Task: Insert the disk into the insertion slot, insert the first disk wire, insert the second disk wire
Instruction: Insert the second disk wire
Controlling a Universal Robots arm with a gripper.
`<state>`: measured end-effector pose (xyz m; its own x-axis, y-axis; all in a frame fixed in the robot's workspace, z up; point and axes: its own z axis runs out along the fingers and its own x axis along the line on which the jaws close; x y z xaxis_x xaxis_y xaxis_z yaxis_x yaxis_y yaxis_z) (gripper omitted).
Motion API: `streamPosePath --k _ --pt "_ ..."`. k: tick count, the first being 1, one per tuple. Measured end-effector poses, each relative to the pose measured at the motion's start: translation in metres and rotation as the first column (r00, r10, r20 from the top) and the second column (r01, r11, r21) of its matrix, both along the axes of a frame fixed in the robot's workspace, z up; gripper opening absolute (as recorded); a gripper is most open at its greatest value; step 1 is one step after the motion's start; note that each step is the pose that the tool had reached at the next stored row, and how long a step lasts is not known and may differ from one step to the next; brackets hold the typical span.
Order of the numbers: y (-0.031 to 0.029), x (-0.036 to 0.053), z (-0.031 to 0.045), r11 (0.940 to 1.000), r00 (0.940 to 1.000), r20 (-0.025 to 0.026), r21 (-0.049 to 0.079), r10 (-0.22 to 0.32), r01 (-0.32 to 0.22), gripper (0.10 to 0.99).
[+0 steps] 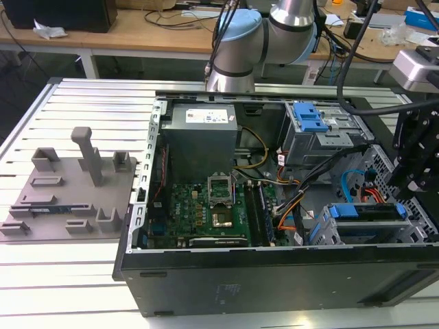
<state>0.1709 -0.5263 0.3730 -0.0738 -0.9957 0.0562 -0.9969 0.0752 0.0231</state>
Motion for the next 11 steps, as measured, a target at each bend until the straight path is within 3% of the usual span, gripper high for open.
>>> streamPosePath --k 3,4,5,6,7,11 --pt "0.0005 0.0 -0.0001 1.0 1.0 0.0 0.0 0.0 0.0 0.306" --pt "0.0064 0.0 0.0003 1.0 1.0 0.0 -0.002 0.0 0.0 0.306" --pt "0.0166 0.0 0.0017 1.0 1.0 0.0 -0.01 0.0 0.0 0.306" --pt "0.0294 0.0 0.005 0.9996 1.0 -0.0006 -0.028 0.0 0.0 0.306" --pt "0.0374 -0.0001 0.0073 0.9988 1.0 -0.0027 -0.048 0.0 0.0 0.306" --pt "0.0416 -0.0082 0.0077 0.9971 0.9999 -0.0135 -0.076 0.0 -0.001 0.306"
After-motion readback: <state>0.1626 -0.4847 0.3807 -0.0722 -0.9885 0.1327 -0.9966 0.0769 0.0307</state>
